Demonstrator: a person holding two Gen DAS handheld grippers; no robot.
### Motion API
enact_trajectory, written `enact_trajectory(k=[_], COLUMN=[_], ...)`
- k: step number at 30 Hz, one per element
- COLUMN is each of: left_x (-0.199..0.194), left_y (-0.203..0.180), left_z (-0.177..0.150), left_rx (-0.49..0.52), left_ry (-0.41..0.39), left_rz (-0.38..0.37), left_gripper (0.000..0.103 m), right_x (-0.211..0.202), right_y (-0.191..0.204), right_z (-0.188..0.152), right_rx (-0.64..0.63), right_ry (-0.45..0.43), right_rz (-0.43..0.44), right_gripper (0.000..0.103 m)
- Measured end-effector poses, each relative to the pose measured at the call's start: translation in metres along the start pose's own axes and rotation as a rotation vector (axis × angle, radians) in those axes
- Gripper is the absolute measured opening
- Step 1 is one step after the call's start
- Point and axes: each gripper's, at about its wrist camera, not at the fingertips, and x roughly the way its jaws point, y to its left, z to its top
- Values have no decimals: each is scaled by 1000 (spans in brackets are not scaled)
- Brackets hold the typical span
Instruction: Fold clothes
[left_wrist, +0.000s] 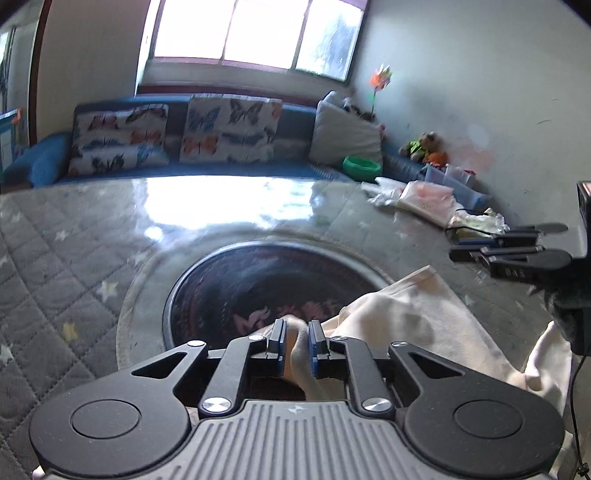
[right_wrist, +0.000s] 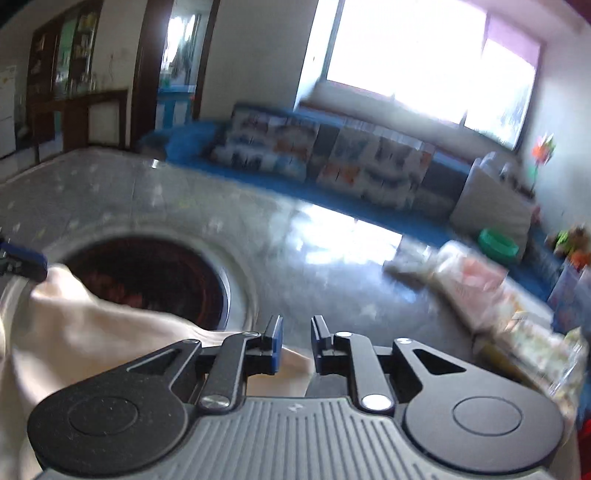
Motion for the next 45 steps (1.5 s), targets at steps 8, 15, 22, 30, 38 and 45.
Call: enact_trajectory(k=[8,15,22,30,38,45], left_x=[25,39,56,62,71,63], left_y=[15,33,27,32,31,31], left_z=[22,29,26,31,37,39], left_rx=[-119,-272,-274,-333,-340,-301], left_ry=[87,185,274,288,317,249], left_rz=[22,58,73,39,43,27], left_gripper=[39,48,48,49,42,13], right_x=[27,45,63,66,67,59], right_y=[-22,-41,-42,-39,-36,-29], right_z=[-13,-12,-12,-11,-8,1], right_rx=[122,217,237,218,202,155], right_ry=[91,111,133,136,130,83], right_rz=[42,96,117,119,109,82], right_gripper=[27,27,26,22,15,6])
